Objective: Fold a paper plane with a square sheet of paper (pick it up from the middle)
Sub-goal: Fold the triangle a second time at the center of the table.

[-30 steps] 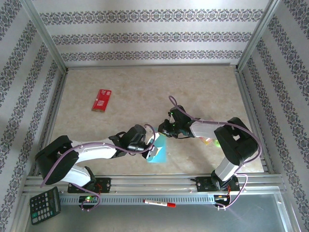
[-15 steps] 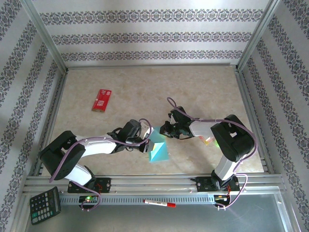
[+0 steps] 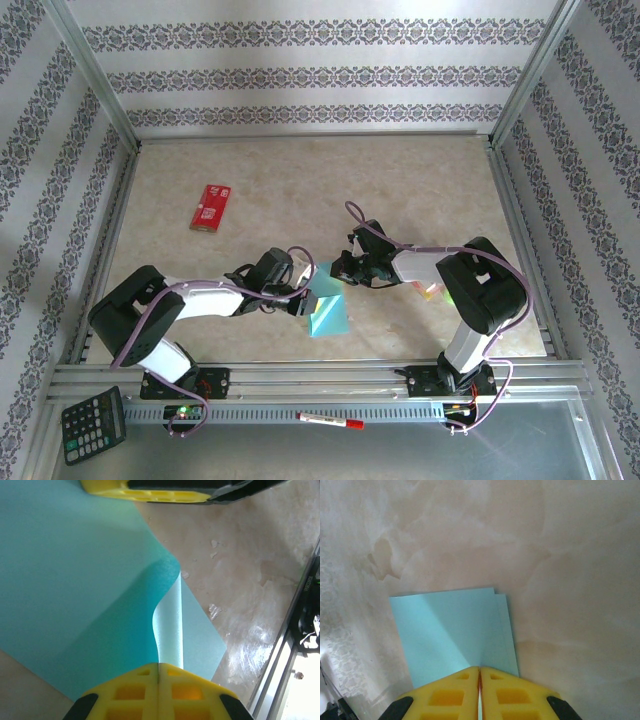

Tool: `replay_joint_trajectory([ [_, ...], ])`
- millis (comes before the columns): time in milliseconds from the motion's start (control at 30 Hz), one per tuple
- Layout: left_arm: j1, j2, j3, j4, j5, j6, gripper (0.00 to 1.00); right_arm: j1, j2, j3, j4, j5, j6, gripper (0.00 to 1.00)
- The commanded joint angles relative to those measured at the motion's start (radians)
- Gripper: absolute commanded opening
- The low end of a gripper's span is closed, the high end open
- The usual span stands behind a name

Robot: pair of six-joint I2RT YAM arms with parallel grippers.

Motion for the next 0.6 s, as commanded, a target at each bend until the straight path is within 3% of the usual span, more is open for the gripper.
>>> replay_joint_trajectory([
  [0, 0.023, 0.008, -0.001, -0.025, 0.012, 0.019, 0.04, -0.003, 0.025, -0.015, -0.008, 0.000, -0.013, 0.10],
  [567, 0.030, 0.030, 0.014, -0.066, -0.017, 0.037, 0.04, -0.001, 0.028, -0.020, -0.007, 0.006, -0.013, 0.09],
])
